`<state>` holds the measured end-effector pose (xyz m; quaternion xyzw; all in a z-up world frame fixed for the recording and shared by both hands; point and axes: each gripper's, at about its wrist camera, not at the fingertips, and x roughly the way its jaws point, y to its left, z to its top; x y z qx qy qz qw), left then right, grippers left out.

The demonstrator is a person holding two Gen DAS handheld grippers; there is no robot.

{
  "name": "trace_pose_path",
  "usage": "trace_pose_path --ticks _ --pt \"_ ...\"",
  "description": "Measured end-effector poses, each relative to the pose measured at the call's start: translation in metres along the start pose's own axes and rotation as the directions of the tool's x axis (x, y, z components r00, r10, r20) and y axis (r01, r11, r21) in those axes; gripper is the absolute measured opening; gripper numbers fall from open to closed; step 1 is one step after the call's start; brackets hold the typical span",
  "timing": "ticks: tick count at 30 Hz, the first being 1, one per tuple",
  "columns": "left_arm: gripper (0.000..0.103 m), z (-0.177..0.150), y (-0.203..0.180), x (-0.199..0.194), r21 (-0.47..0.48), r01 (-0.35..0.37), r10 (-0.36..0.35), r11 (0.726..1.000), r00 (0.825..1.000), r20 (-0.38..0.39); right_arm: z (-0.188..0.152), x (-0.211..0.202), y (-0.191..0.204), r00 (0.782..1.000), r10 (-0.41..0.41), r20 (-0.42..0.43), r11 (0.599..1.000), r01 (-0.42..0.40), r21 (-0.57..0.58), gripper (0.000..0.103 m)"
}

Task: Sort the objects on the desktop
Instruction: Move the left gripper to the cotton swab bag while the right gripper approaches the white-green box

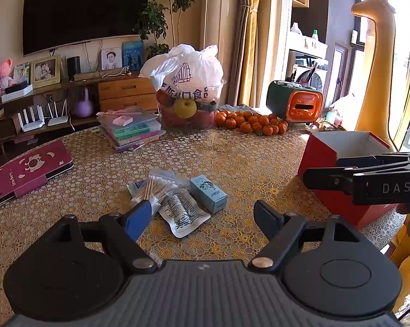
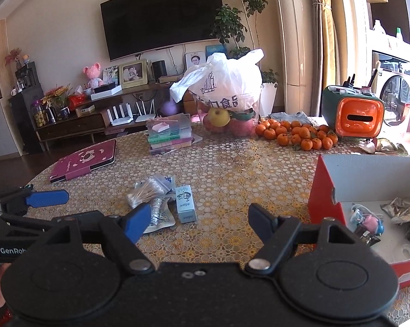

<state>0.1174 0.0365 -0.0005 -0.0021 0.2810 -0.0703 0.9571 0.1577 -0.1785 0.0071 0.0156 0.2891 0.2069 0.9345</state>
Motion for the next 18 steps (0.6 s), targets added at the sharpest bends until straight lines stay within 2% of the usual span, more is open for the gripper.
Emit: trace_pose_path --ticks 18 --pt "0.082 -0.002 0.053 0.077 0.016 -0.017 0.018 1.000 0.999 -0.031 0.003 0.084 0.012 0.997 0.022 -0.071 0.999 -0.024 -0.036 0.078"
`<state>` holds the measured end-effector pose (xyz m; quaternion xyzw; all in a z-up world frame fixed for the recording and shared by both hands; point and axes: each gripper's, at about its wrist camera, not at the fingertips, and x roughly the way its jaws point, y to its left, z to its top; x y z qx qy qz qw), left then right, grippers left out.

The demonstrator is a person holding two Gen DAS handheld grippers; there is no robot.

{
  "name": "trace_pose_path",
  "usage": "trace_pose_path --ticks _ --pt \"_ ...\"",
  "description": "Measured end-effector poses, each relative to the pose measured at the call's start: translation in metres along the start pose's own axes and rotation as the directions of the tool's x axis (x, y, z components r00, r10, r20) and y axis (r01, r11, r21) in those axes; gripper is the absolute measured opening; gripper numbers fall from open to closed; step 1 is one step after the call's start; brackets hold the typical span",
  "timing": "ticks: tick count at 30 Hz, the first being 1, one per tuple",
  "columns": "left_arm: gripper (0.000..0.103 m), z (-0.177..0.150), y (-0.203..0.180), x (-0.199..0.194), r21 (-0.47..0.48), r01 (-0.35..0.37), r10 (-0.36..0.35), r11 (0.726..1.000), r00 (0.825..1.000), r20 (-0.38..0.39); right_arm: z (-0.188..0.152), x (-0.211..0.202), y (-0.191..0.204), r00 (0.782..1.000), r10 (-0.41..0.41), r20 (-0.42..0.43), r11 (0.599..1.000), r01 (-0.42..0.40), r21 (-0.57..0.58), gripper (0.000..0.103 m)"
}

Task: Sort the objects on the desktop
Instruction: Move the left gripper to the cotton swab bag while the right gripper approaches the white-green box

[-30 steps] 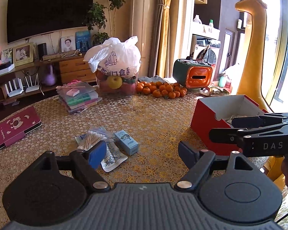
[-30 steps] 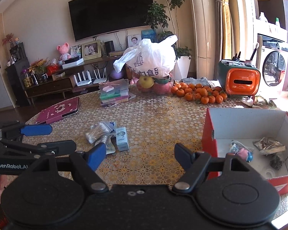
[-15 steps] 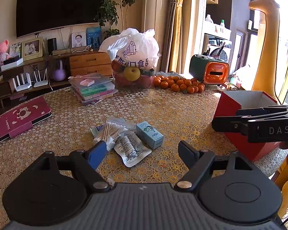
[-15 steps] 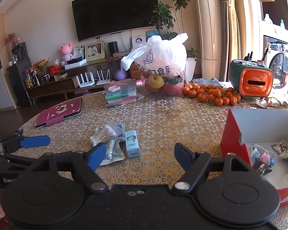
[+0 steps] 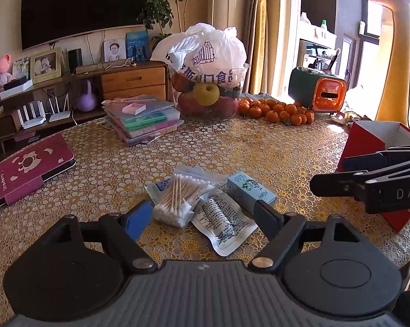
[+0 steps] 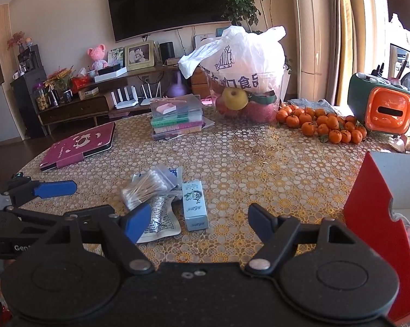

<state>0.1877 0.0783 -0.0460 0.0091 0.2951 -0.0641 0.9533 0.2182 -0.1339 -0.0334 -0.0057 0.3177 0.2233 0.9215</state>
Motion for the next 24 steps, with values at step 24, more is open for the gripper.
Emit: trace_pose_path --ticks 24 --pt "0.082 0.002 0.032 0.082 0.071 0.034 -0.029 0.997 0.998 -0.060 0.004 0.088 0.000 0.993 0.001 -0.115 0.999 -0.006 -0.045 0.076"
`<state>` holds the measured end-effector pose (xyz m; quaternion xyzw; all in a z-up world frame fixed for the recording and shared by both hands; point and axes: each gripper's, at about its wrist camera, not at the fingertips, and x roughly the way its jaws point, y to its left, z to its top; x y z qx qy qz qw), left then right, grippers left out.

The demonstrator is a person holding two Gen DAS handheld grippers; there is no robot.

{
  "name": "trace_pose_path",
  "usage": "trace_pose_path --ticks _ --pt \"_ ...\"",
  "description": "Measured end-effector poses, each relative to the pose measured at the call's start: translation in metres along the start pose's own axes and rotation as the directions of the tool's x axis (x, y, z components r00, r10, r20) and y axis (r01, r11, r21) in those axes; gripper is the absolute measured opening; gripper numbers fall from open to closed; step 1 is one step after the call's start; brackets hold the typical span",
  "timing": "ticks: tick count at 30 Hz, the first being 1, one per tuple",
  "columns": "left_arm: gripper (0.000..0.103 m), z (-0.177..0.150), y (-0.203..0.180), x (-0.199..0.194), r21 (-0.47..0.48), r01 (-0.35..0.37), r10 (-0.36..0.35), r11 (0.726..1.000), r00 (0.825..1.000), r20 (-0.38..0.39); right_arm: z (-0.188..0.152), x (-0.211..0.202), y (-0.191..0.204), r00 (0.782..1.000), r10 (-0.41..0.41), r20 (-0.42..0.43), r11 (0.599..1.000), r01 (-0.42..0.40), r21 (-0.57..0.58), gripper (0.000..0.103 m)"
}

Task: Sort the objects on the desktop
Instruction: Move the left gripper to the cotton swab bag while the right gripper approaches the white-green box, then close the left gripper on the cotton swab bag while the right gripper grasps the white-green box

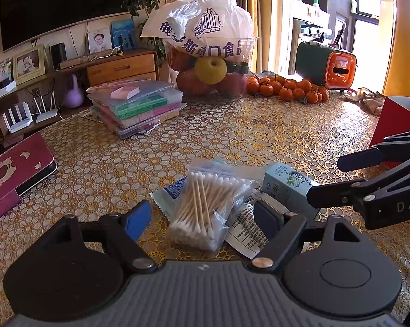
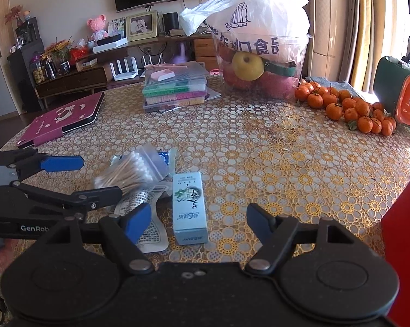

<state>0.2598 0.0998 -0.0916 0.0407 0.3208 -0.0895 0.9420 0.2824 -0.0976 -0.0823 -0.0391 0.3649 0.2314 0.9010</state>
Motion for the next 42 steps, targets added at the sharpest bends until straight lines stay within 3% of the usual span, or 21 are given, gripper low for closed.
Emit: trace_pose_path --ticks 20,22,25,29,34,35,38,42 --pt "0.081 0.000 0.010 0.026 -0.009 0.051 -0.051 0.999 0.999 0.010 0.002 0.036 -0.001 0.999 0.021 -0.035 0.999 -0.022 -0.028 0.075" --pt "0.076 -0.001 0.010 0.026 -0.016 0.078 -0.078 0.997 0.997 0.011 0.002 0.036 -0.002 0.999 0.023 -0.032 0.999 -0.024 -0.027 0.073" --pt "0.074 -0.001 0.009 0.026 -0.015 0.098 -0.098 0.995 0.995 0.013 0.002 0.036 -0.004 0.999 0.027 -0.040 0.999 -0.028 -0.021 0.047" --pt "0.074 -0.003 0.005 0.027 -0.009 0.128 -0.128 0.992 0.992 0.008 0.000 0.039 -0.003 0.998 0.029 -0.052 0.999 -0.031 -0.036 0.046" --pt "0.059 -0.002 0.003 0.027 -0.007 0.138 -0.138 0.990 0.990 0.018 -0.003 0.042 -0.002 0.998 0.029 -0.053 0.999 -0.030 -0.029 0.042" --pt "0.051 -0.002 0.003 0.027 -0.010 0.148 -0.148 0.989 0.989 0.017 -0.003 0.042 -0.002 0.998 0.033 -0.053 0.999 -0.034 -0.028 0.038" --pt "0.047 -0.001 0.001 0.027 -0.010 0.156 -0.156 0.988 0.988 0.015 -0.001 0.042 -0.001 0.998 0.044 -0.055 0.999 -0.045 -0.027 0.029" --pt "0.038 -0.001 0.002 0.025 -0.023 0.157 -0.156 0.987 0.987 0.026 -0.001 0.042 0.000 0.998 0.040 -0.051 0.999 -0.042 -0.034 0.029"
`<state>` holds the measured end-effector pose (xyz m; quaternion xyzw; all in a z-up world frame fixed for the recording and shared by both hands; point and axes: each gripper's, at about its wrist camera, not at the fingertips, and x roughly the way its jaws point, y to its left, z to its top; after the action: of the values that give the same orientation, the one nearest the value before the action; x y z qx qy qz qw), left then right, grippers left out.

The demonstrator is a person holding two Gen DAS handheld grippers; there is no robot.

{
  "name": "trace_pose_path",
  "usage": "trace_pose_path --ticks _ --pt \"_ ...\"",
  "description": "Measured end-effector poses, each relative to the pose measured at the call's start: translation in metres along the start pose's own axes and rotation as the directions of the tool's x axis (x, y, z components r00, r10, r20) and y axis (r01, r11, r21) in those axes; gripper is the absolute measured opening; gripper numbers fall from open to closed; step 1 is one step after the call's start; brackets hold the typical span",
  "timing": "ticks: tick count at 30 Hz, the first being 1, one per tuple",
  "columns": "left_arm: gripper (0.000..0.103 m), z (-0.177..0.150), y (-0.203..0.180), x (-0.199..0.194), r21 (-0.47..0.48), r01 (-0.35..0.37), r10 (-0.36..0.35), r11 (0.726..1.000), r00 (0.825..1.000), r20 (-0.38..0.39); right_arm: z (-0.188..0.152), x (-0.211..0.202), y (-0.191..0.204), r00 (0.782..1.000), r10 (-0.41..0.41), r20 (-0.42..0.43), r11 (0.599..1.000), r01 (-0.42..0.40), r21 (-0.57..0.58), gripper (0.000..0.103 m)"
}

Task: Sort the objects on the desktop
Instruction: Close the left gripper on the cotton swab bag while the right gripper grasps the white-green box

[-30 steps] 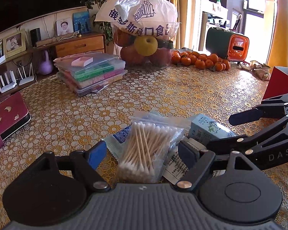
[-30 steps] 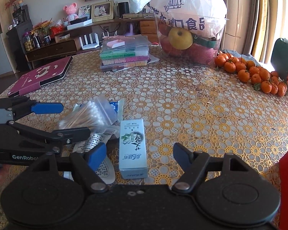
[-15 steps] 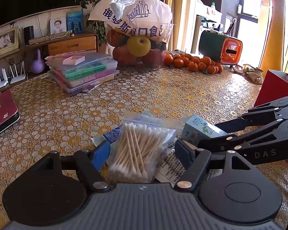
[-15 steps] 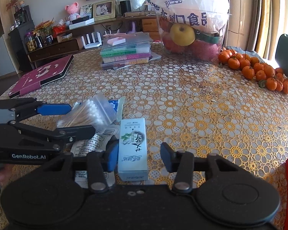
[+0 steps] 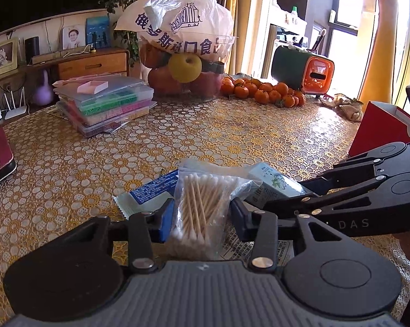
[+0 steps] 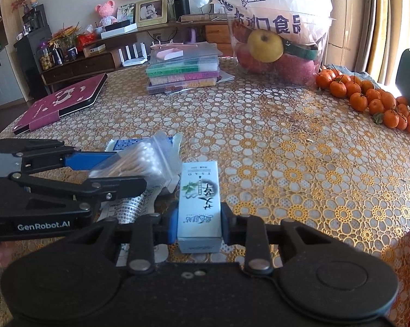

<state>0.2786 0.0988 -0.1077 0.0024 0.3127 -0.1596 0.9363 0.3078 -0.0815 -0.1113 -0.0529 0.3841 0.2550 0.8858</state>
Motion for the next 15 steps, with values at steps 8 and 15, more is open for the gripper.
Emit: trace_pose_path --ticks 8,15 --pt "0.033 0.001 -0.004 -0.007 -0.010 -0.011 0.011 1.000 1.000 0.005 -0.003 -0.005 -0.001 1.000 -0.007 -0.001 1.000 0.007 0.013 0.028" --pt "0.033 0.003 -0.016 -0.019 -0.016 -0.017 0.018 1.000 1.000 0.009 -0.006 -0.020 -0.004 1.000 -0.011 0.009 1.000 0.011 0.020 0.028"
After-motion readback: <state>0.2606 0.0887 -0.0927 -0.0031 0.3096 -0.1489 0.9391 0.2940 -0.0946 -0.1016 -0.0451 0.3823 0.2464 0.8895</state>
